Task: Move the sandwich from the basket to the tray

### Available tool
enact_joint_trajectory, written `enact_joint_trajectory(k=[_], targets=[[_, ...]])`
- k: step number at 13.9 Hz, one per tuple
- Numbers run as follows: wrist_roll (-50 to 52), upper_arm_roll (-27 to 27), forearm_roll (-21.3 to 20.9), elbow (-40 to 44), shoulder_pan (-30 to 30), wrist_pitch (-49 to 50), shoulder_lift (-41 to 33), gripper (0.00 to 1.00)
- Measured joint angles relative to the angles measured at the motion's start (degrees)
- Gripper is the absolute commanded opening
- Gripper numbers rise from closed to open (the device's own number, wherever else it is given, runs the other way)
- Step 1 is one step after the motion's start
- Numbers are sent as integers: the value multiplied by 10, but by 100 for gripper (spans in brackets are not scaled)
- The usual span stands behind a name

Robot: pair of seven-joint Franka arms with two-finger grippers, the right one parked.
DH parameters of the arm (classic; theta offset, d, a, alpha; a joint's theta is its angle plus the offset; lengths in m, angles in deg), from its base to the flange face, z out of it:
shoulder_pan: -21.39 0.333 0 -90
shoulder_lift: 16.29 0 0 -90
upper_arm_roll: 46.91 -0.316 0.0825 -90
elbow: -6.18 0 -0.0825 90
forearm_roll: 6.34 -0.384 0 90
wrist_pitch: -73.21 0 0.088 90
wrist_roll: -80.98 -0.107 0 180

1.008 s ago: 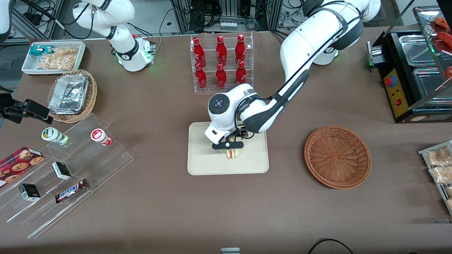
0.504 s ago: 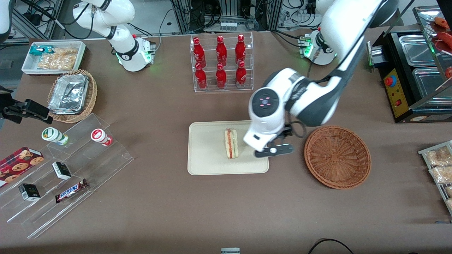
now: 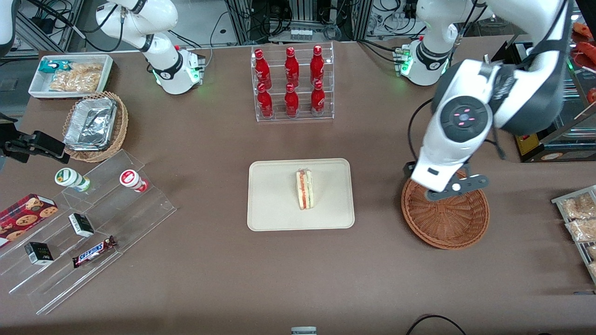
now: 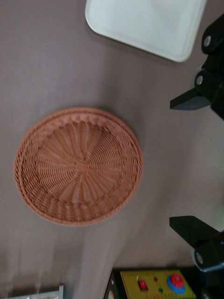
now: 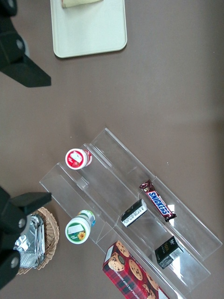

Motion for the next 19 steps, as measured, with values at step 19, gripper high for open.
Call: enact_joint_trajectory(k=[19], targets=[[-284,-148,157,19,-26,124,-131,100]])
